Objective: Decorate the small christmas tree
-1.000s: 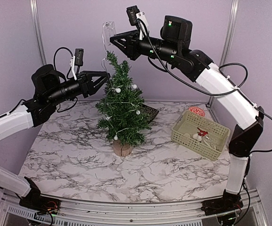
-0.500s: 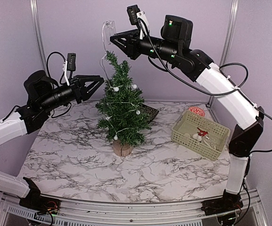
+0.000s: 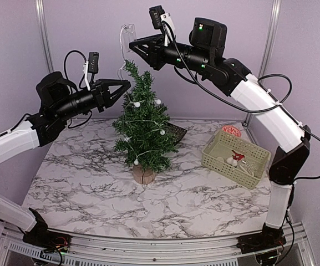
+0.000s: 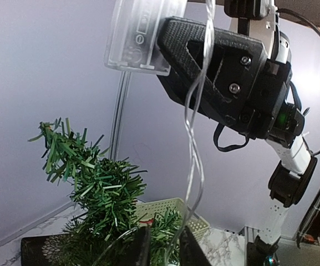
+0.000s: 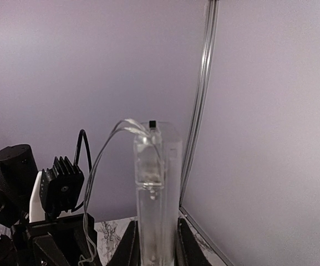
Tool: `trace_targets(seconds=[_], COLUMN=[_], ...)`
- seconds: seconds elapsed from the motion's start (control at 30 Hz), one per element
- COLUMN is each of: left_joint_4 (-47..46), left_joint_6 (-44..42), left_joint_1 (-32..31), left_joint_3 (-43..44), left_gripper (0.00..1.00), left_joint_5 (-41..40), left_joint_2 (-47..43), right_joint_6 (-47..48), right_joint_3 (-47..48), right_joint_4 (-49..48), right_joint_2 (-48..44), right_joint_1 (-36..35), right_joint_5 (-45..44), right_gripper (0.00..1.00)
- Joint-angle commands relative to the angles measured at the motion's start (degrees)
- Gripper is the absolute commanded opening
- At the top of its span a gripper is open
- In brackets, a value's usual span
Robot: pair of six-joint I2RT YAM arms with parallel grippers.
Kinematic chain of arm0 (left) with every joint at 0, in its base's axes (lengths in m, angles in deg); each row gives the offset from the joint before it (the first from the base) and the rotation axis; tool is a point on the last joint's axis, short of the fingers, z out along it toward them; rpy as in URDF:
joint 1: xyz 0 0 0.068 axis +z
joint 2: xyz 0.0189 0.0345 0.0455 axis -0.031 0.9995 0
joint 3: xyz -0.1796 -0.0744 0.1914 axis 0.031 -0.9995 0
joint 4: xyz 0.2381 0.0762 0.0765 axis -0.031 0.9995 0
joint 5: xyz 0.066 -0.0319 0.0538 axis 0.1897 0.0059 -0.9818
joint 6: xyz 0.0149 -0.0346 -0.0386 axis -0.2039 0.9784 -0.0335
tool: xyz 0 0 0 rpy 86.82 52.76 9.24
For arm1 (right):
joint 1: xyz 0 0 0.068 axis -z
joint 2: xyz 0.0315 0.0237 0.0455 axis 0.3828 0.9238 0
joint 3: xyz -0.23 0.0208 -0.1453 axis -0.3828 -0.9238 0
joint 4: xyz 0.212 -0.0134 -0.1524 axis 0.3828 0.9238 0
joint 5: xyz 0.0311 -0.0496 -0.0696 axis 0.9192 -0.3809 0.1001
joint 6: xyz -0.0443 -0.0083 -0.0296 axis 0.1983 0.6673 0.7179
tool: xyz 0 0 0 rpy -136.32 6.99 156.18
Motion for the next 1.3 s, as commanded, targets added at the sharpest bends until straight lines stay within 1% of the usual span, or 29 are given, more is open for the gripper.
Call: trace_targets(seconds=[0.0, 0.03, 0.07, 0.27, 0.5, 0.67, 0.8, 0.9, 1.07, 1.27], left_joint_4=[-0.6, -0.5, -0.6, -0.5, 1.3, 1.8, 2.2, 2.8, 5.9, 10.6], left_joint_6=[-0.6, -0.2, 0.0, 0.1, -0.5, 0.5, 1.6, 1.8, 1.0, 0.3], left_joint_1=[0.4, 1.1, 1.6, 3.7, 5.2, 5.7, 5.8, 5.8, 5.8, 5.9], left_joint_3=[0.5, -0.1, -0.8, -5.3, -6.0, -5.0, -4.6, -4.1, -3.9, -5.3], left_gripper=[0.07, 0.01, 0.0, 0.0, 0.0, 0.0, 0.0, 0.0, 0.0, 0.0], left_joint_5=[0.4, -0.7, -1.6, -9.0, -18.2, -19.1, -21.7, -21.4, -23.0, -27.9], left_joint_2=[-0.8, -1.5, -2.2, -6.4, -6.0, -3.8, -2.2, -0.8, 0.0, -1.0], right_joint_6=[1.2, 1.3, 1.3, 0.8, -0.5, -0.9, -2.1, -2.7, -2.7, -2.7], right_joint_3=[2.7, 2.5, 2.3, -0.2, -1.0, -0.7, -0.7, -0.7, -1.0, -2.6], right_joint_4=[-1.3, -1.2, -1.2, -1.5, 2.0, 4.4, 5.7, 7.4, 9.6, 10.4], right_joint_2=[0.6, 0.5, 0.4, -0.7, 1.3, 2.8, 3.5, 4.4, 5.6, 6.1], right_joint_1=[0.4, 0.5, 0.6, 2.5, 5.0, 5.5, 6.5, 7.3, 7.8, 8.0], right_joint_5=[-1.1, -2.1, -3.1, -8.1, -9.2, -10.4, -11.8, -12.6, -11.7, -11.5], right_gripper=[0.0, 0.0, 0.0, 0.0, 0.0, 0.0, 0.0, 0.0, 0.0, 0.0])
